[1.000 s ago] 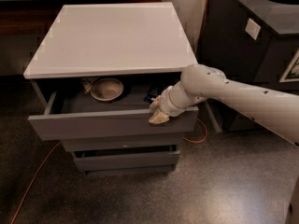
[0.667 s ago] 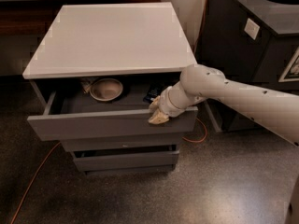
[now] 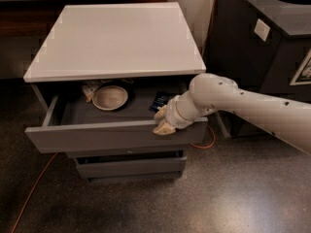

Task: Pick rxbar blueberry from top drawer and place on counter

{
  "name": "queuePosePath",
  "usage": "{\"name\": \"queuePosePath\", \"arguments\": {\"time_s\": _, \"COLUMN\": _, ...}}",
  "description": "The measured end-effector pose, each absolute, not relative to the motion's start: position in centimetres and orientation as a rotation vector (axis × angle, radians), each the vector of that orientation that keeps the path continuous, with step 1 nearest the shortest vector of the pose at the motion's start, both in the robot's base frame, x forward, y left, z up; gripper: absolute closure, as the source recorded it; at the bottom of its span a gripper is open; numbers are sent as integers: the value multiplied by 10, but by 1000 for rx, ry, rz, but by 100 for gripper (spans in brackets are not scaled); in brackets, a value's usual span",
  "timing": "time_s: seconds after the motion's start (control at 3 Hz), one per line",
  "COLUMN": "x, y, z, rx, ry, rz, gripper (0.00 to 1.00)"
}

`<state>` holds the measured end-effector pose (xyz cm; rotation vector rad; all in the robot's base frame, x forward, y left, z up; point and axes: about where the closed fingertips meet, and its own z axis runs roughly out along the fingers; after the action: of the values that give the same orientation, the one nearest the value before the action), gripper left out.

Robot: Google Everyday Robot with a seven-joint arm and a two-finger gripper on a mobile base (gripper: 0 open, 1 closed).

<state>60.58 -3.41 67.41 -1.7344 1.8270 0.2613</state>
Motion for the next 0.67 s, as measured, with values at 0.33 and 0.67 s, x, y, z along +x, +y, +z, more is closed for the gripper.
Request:
{"name": "queuePosePath", "arguments": {"time_s": 0.33, "x": 606, "y": -34, "z": 674, "rx": -1734, "ry": 1827, "rz": 261, "gripper": 75}}
{"name": "queuePosePath", "arguments": {"time_s": 0.67, "x": 581, "y": -32, "z": 680, "rx": -1713, "ry": 1834, "rz": 242, "gripper": 75}}
